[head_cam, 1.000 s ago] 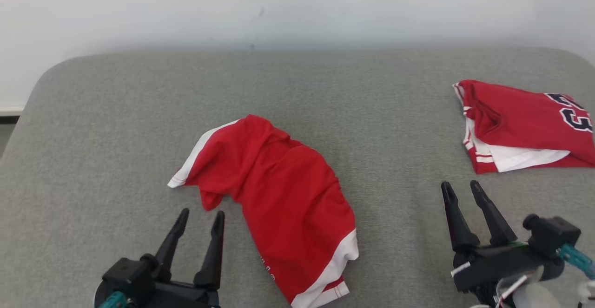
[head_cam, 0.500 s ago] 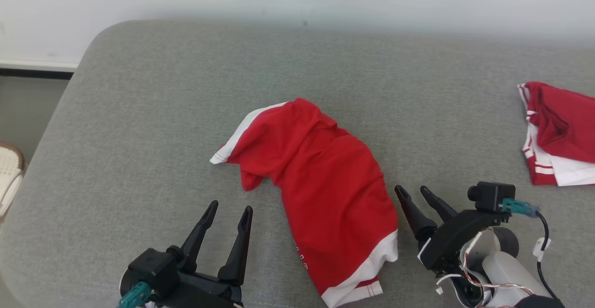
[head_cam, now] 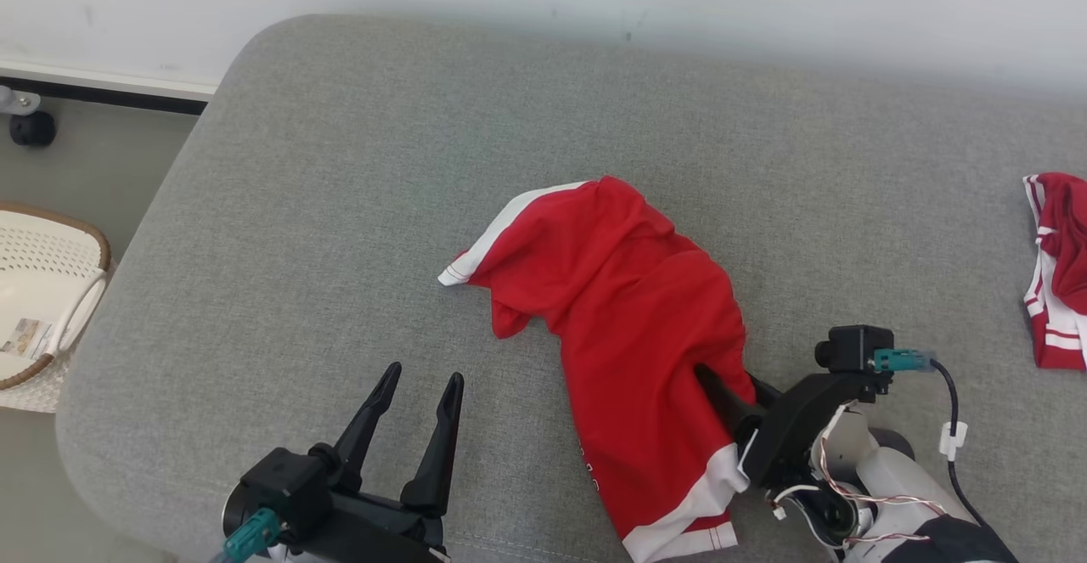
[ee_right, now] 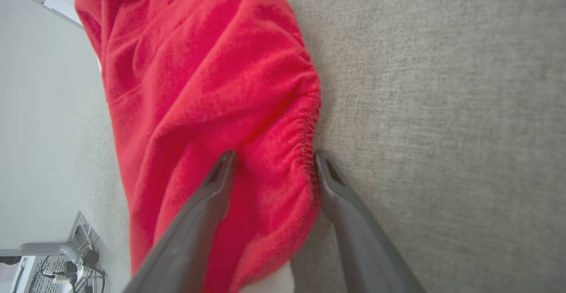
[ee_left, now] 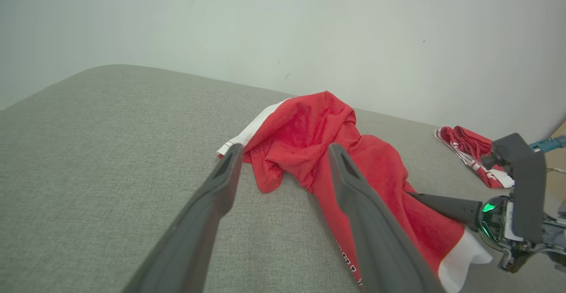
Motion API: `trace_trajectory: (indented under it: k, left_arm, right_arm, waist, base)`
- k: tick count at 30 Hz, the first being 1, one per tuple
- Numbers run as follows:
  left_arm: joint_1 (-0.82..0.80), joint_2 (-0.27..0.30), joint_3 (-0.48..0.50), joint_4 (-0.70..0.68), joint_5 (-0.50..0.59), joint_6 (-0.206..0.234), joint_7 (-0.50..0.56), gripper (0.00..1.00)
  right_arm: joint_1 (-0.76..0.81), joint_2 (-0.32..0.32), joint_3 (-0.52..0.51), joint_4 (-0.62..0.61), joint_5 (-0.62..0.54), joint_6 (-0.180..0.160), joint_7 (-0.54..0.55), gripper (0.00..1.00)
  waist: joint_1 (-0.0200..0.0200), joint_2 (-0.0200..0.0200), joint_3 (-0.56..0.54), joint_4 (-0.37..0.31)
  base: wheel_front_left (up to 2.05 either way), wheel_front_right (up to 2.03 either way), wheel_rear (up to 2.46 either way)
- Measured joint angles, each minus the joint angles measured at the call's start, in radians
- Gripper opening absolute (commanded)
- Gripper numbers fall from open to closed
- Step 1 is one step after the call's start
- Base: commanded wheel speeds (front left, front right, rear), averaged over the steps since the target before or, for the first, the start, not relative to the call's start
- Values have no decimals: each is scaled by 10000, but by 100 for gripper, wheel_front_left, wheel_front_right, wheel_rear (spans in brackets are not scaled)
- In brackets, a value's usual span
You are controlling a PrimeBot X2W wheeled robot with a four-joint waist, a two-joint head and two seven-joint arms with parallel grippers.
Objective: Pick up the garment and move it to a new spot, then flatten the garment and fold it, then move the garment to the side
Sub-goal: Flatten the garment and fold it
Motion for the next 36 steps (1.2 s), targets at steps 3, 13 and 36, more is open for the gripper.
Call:
trace_trajectory:
  k: [3, 13, 36]
  left_arm:
    - [39, -8, 13, 6, 63, -23, 0, 100]
    - [54, -81, -113, 107, 138, -416, 0, 100]
    - [-720, -974, -2339, 2174, -288, -1068, 1494, 100]
  right_arm:
    - [-225, 96, 27, 2, 169, -2, -146, 0]
    - [-996, 104, -38, -441, 374, 0, -1392, 0]
    - [-1124, -543, -709, -757, 867, 0, -4004, 0]
  waist:
    - [0, 0, -23, -27]
    - [0, 0, -90, -432]
    - [0, 0, 66, -1845]
  base:
    - [0, 0, 0]
    - [0, 0, 0]
    - [0, 0, 0]
